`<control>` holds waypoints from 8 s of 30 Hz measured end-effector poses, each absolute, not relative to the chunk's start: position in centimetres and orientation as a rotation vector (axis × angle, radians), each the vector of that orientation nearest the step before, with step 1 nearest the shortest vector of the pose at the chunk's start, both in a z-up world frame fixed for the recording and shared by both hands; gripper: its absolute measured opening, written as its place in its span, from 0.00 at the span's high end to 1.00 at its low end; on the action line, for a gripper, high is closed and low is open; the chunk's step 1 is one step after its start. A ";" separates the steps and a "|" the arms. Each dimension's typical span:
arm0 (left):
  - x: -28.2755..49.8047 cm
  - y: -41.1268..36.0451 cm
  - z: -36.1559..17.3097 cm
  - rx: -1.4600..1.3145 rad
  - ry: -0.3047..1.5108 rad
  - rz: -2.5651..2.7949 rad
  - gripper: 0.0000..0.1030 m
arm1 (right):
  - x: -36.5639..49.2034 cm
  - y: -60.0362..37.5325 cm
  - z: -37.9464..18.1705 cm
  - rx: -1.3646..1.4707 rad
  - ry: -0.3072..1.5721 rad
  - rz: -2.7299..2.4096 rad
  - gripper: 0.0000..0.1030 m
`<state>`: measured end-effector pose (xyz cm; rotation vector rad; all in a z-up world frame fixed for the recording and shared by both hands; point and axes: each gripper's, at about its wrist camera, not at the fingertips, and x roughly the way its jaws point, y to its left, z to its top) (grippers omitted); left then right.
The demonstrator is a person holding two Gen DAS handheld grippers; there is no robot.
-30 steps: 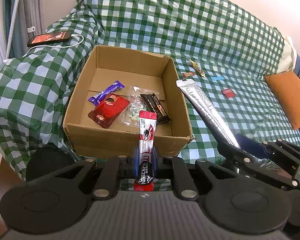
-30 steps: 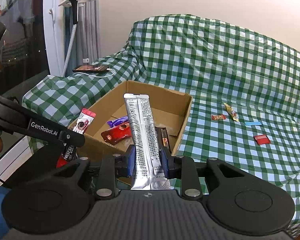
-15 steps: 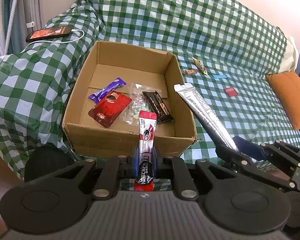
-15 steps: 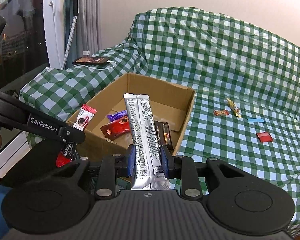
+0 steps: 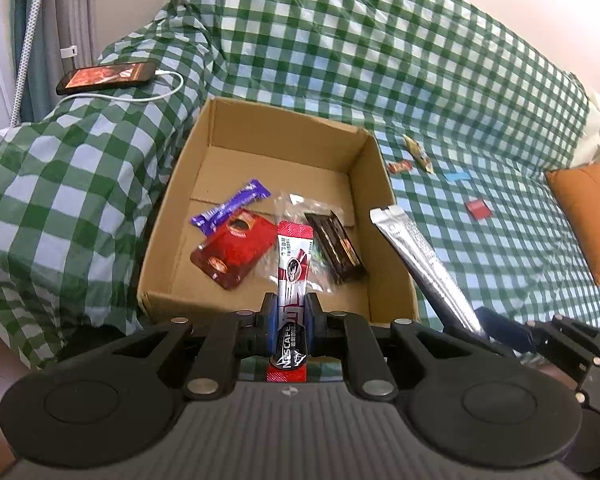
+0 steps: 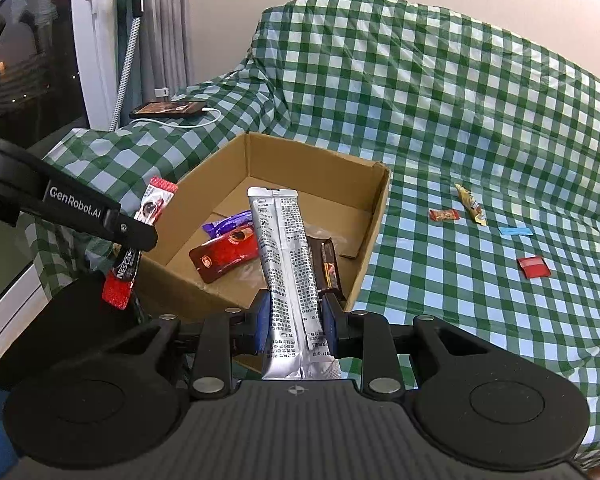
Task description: Organize snacks
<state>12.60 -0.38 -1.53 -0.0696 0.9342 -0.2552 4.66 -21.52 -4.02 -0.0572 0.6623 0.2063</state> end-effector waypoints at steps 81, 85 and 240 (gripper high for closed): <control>7.2 -0.8 -1.9 0.074 0.888 -0.005 0.00 | 1.5 -21.1 -2.2 -0.027 0.572 0.173 0.05; 7.1 -0.6 -1.9 0.069 0.887 -0.004 0.00 | 1.4 -21.0 -2.1 -0.031 0.571 0.172 0.05; 16.2 -11.6 0.6 0.169 0.884 -0.389 0.82 | 4.8 -34.1 -5.4 0.264 0.561 0.072 0.37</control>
